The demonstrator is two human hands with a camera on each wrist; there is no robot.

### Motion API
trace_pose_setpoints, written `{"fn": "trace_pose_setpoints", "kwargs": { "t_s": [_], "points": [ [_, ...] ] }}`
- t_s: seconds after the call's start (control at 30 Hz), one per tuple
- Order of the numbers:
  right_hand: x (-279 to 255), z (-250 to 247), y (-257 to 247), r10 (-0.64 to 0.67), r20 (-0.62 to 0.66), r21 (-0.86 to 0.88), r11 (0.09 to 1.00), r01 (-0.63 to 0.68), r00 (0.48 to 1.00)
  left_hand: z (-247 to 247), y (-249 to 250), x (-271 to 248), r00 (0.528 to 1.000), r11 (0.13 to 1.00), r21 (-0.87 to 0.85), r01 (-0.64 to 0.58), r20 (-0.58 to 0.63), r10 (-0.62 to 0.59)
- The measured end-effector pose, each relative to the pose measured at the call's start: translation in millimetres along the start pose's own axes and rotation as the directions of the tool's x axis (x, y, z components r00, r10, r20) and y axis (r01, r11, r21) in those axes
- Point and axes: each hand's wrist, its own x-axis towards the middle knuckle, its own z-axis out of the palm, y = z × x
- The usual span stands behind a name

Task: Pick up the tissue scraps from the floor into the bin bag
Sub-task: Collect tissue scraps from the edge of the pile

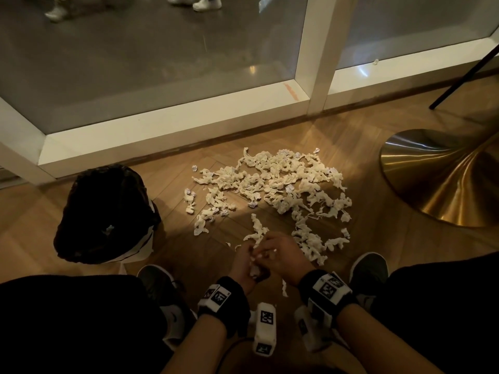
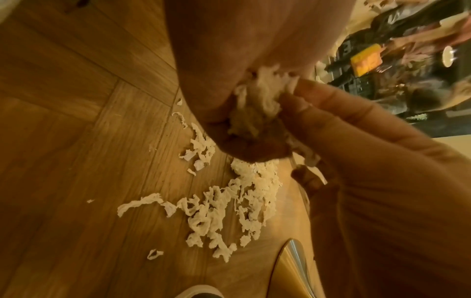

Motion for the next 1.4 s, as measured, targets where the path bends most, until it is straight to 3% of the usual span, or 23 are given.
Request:
{"fn": "trace_pose_setpoints", "kwargs": {
  "t_s": [0.17,0.27,0.43,0.57,0.73,0.87,0.97,1.03,1.07,1.17,1.23,1.3,1.4],
  "points": [
    [-3.5,-3.8,3.7,0.113,-0.09,0.049,0.993,-0.109,0.99,7.6,-4.7,-2.7,0.997,0.997,0.038,-0.06,0.041,0.059],
    [-6.2,3.4,7.9,0.133,-0.113,0.011,0.991,-0.133,0.985,11.1,-3.4,-8.6,0.994,0.993,-0.039,-0.108,0.03,0.109],
    [-9.5,11.2,1.8,0.07,-0.077,-0.115,0.99,-0.079,0.995,5.9,-0.2,-7.4,0.991,0.981,-0.142,-0.132,-0.001,0.133],
    [-9.7,17.3,1.2,0.01,0.011,-0.137,0.991,-0.008,1.0,-0.3,-1.6,-5.7,0.997,0.981,-0.179,-0.076,-0.009,0.076],
    [-9.6,21.8,7.2,0.09,-0.102,0.121,0.99,-0.078,0.991,1.2,-2.2,-6.8,0.996,0.976,-0.215,-0.038,0.07,0.054],
    [-7.9,10.5,6.0,0.262,-0.057,0.456,0.865,-0.208,0.964,5.7,-4.9,-3.5,0.994,0.989,-0.142,-0.048,0.086,0.061],
    [-9.3,11.4,8.1,0.343,-0.039,0.414,0.86,-0.297,0.939,6.7,-11.6,-4.7,0.996,0.995,-0.066,-0.07,0.049,0.074],
    [-10.4,14.4,12.7,0.442,-0.007,0.424,0.814,-0.397,0.897,6.8,-13.1,-6.0,0.995,0.99,0.093,-0.102,-0.01,0.104],
    [-11.7,16.3,17.3,0.454,0.019,0.416,0.806,-0.42,0.891,5.6,-13.1,-3.9,0.989,0.963,0.238,-0.125,-0.042,0.139],
    [-11.5,23.6,42.0,0.395,0.047,0.34,0.857,-0.387,0.917,2.0,-12.7,-1.0,0.954,0.772,0.608,-0.186,-0.075,0.289],
    [-12.2,15.9,24.7,0.402,0.04,0.238,0.885,-0.4,0.915,1.6,-14.7,-1.9,0.933,0.68,0.694,-0.237,-0.033,0.359],
    [-10.8,13.4,17.6,0.369,0.066,0.107,0.921,-0.374,0.927,2.7,-13.7,-4.9,0.907,0.536,0.796,-0.281,0.038,0.419],
    [-12.4,13.1,10.4,0.331,0.134,0.007,0.942,-0.335,0.934,-2.3,-7.7,-8.5,0.884,0.401,0.875,-0.27,0.06,0.464]
  ]
}}
